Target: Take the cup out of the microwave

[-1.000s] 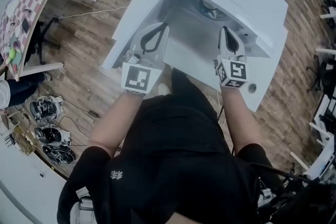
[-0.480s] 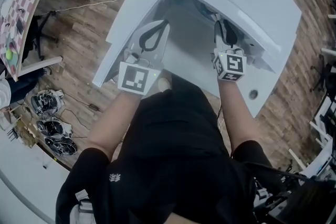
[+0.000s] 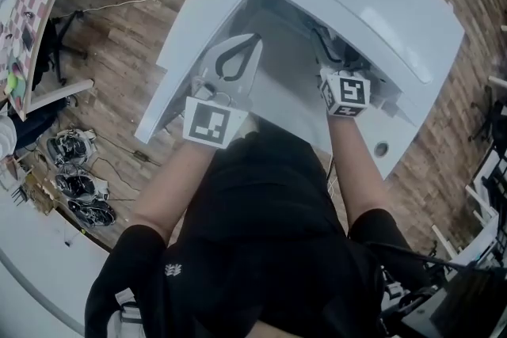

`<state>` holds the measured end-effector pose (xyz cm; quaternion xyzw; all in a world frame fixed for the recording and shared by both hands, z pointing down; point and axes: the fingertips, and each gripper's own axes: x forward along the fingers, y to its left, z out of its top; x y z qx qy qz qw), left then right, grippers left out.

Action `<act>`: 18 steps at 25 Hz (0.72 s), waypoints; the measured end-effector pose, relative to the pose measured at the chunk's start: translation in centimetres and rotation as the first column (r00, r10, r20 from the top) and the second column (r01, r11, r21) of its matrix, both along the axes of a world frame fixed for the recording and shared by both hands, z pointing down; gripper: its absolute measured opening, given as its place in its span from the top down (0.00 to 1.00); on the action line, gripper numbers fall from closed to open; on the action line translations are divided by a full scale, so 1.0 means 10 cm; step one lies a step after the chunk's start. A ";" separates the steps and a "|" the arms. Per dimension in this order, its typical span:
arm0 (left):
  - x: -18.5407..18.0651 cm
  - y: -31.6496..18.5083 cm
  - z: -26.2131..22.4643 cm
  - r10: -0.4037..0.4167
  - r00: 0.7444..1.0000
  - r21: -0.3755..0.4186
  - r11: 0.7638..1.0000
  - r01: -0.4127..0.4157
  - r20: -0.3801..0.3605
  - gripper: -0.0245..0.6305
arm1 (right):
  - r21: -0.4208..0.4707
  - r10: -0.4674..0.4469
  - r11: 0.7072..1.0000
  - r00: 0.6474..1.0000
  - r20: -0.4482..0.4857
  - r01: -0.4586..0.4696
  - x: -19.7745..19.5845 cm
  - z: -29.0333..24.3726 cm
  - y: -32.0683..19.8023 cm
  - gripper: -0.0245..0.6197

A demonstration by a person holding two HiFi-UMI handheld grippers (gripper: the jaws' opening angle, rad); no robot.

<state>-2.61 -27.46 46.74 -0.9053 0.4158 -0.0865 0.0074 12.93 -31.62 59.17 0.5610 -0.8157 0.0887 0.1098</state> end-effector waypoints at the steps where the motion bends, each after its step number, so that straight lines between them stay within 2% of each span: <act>1: 0.01 0.00 0.02 0.000 1.000 -0.004 1.000 0.000 0.003 0.96 | 0.001 -0.006 1.000 1.000 0.003 0.006 -0.01 0.02 -0.03 0.44; 8: 0.03 -0.11 0.13 -0.017 1.000 -0.028 0.999 0.018 0.017 0.96 | 0.010 -0.036 0.999 0.999 0.000 0.036 -0.08 0.10 -0.21 0.37; 18: 0.08 -0.20 0.20 -0.001 0.999 -0.040 0.999 0.002 0.044 0.96 | 0.014 -0.070 0.997 0.997 0.019 0.070 -0.22 0.20 -0.42 0.30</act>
